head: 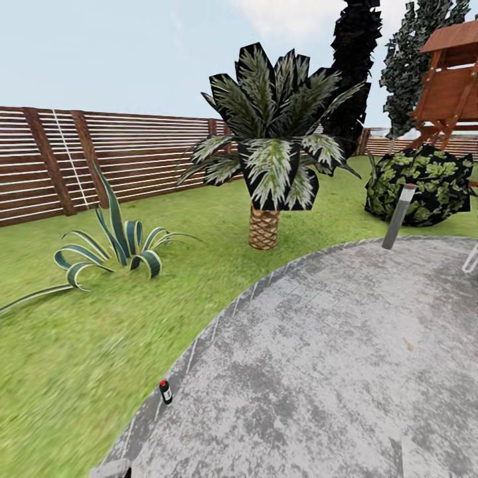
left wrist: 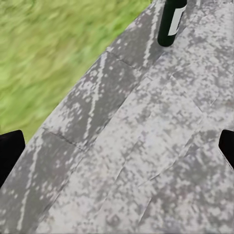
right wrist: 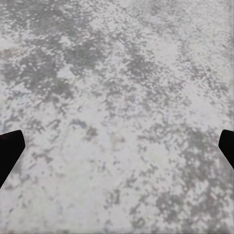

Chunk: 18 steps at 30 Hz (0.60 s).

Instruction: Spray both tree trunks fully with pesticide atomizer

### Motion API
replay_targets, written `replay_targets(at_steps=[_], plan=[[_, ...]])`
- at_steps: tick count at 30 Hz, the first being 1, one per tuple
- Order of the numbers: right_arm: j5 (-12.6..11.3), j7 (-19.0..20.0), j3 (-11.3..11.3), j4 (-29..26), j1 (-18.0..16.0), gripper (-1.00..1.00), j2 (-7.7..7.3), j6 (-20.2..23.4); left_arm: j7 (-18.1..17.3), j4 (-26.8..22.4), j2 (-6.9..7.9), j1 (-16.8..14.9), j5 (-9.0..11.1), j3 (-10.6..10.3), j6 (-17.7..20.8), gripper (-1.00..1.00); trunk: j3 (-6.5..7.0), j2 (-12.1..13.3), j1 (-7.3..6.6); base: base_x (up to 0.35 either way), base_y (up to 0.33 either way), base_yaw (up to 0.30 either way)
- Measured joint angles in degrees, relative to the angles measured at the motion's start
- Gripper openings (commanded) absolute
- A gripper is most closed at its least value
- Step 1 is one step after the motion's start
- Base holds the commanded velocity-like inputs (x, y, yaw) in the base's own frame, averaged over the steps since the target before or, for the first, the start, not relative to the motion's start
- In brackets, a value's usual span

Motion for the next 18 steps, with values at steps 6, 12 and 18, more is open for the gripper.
replay_targets(at_steps=[6, 12, 18], plan=[[0.1, -0.1, 0.0, 0.0, 0.0, 1.0, 0.02, 0.1, -0.1, -0.2, 1.21, -0.5, -0.4, -0.2, 0.7, 1.0, 0.0, 0.0, 0.0, 0.0, 0.0, 0.0], [0.1, 0.1, 0.0, -8.8, -3.3, 1.0, -0.16, 0.5, -0.5, -2.4, 2.11, -9.1, -3.9, -1.2, 2.8, 1.0, 0.02, 0.0, 0.0, 0.0, 0.0, 0.0], [0.2, 0.1, 0.0, -12.6, -14.9, 1.0, -0.21, 10.6, -0.2, -2.9, 2.32, -15.3, -7.2, -1.3, 11.0, 1.0, 0.01, 0.0, 0.0, 0.0, 0.0, 0.0]])
